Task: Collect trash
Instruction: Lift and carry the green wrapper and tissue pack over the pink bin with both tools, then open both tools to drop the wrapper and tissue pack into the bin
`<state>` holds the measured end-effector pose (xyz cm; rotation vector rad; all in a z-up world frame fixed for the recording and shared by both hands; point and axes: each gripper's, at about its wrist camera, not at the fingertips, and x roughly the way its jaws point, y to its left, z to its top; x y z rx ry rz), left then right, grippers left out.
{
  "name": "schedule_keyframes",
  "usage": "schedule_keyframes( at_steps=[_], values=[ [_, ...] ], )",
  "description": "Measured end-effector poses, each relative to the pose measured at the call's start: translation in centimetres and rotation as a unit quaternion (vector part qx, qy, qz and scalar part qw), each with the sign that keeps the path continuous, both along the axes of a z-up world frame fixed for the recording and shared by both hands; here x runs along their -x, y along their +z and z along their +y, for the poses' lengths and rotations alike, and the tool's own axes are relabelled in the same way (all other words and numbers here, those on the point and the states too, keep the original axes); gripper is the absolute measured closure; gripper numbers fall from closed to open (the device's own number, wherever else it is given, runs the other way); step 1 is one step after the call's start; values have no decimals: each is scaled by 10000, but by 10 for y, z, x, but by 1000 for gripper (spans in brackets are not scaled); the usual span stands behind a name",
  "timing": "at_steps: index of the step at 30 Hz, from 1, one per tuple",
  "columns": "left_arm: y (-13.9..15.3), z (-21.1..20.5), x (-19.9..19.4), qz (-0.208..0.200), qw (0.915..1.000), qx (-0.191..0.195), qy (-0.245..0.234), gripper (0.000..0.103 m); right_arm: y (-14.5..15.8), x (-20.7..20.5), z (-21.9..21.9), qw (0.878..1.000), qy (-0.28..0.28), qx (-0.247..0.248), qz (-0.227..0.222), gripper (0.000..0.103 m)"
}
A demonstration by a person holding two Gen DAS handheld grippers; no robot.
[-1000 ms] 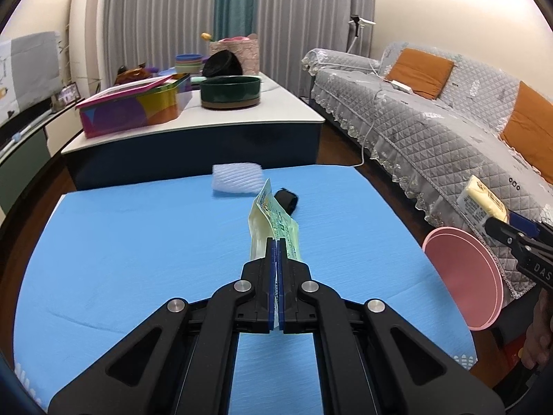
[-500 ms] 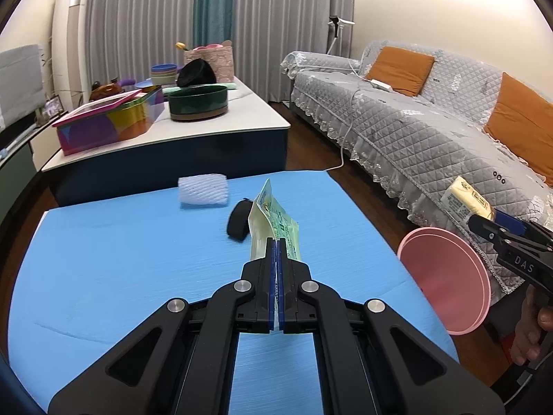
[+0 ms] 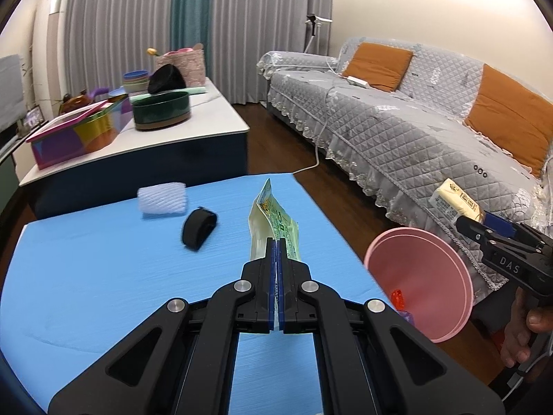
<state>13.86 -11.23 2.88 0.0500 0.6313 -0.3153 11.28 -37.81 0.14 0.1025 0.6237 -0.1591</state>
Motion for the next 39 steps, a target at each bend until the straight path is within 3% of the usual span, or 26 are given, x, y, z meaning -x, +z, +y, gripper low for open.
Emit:
schedule_keyframes(
  at_steps=[23,39],
  values=[
    [-6,-88,7,-110,9965,-87,-822,102,-15,17,-74,9977,-660,-77,103,46],
    [-16,-124,9,-38,9935,-149,-1130,102,-23,21,-86,9973,-706,-97,175,46]
  ],
)
